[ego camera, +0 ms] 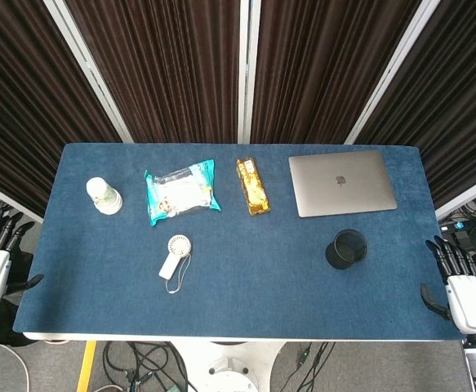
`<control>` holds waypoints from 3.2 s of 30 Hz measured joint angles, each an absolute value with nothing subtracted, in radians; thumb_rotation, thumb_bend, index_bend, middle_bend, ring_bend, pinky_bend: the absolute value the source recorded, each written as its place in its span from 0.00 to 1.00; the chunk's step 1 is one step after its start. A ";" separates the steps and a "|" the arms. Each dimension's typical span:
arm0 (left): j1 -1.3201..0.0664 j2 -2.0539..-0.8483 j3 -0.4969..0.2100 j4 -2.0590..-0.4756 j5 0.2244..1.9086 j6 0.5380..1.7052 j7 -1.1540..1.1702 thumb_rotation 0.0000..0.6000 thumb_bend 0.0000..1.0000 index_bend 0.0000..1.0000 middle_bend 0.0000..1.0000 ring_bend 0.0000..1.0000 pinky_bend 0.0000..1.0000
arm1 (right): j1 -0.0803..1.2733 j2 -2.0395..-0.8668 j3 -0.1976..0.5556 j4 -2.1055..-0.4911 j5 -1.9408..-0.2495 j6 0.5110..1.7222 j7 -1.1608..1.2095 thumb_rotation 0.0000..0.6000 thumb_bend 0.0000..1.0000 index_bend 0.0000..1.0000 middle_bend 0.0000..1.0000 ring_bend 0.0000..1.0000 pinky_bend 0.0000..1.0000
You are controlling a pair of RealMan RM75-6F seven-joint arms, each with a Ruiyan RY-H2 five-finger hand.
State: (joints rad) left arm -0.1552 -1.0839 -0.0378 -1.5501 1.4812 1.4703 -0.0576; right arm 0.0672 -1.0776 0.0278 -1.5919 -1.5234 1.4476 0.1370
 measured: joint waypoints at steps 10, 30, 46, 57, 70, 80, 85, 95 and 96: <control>-0.172 -1.087 -0.052 -1.553 1.481 1.447 -0.046 1.00 0.00 0.12 0.03 0.00 0.11 | 0.069 -1.071 0.029 -1.598 -1.524 1.446 0.143 1.00 0.36 0.00 0.00 0.00 0.00; -0.277 -1.057 0.013 -1.694 1.571 1.218 0.062 1.00 0.82 0.13 0.88 0.86 0.86 | 0.075 -1.071 0.035 -1.589 -1.510 1.431 0.177 1.00 0.36 0.00 0.00 0.00 0.00; -0.474 -1.254 0.021 -1.721 1.584 0.945 0.289 1.00 0.87 0.14 0.90 0.86 0.86 | 0.098 -1.065 0.047 -1.621 -1.501 1.404 0.148 1.00 0.36 0.00 0.00 0.00 0.00; -0.524 -1.336 -0.018 -1.675 1.519 0.923 0.340 1.00 0.87 0.14 0.90 0.86 0.86 | 0.099 -1.062 0.051 -1.621 -1.475 1.392 0.144 1.00 0.36 0.00 0.00 0.00 0.00; -0.549 -1.433 -0.016 -1.556 1.418 0.897 0.360 1.00 0.89 0.14 0.90 0.86 0.86 | 0.100 -1.058 0.053 -1.638 -1.468 1.391 0.126 1.00 0.37 0.00 0.00 0.00 0.00; -0.553 -1.451 0.000 -1.531 1.405 0.903 0.341 1.00 0.89 0.14 0.90 0.86 0.86 | 0.102 -1.054 0.053 -1.645 -1.466 1.387 0.118 1.00 0.36 0.00 0.00 0.00 0.00; -0.554 -1.455 0.009 -1.514 1.401 0.905 0.325 1.00 0.89 0.14 0.90 0.86 0.86 | 0.103 -1.057 0.052 -1.641 -1.461 1.380 0.121 1.00 0.37 0.00 0.00 0.00 0.00; -0.553 -1.455 0.018 -1.502 1.400 0.919 0.302 1.00 0.89 0.15 0.90 0.86 0.86 | 0.101 -1.058 0.049 -1.639 -1.463 1.381 0.123 1.00 0.37 0.00 0.00 0.00 0.00; -0.553 -1.455 0.019 -1.502 1.401 0.920 0.302 1.00 0.89 0.15 0.90 0.86 0.86 | 0.101 -1.057 0.050 -1.639 -1.463 1.382 0.124 1.00 0.37 0.00 0.00 0.00 0.00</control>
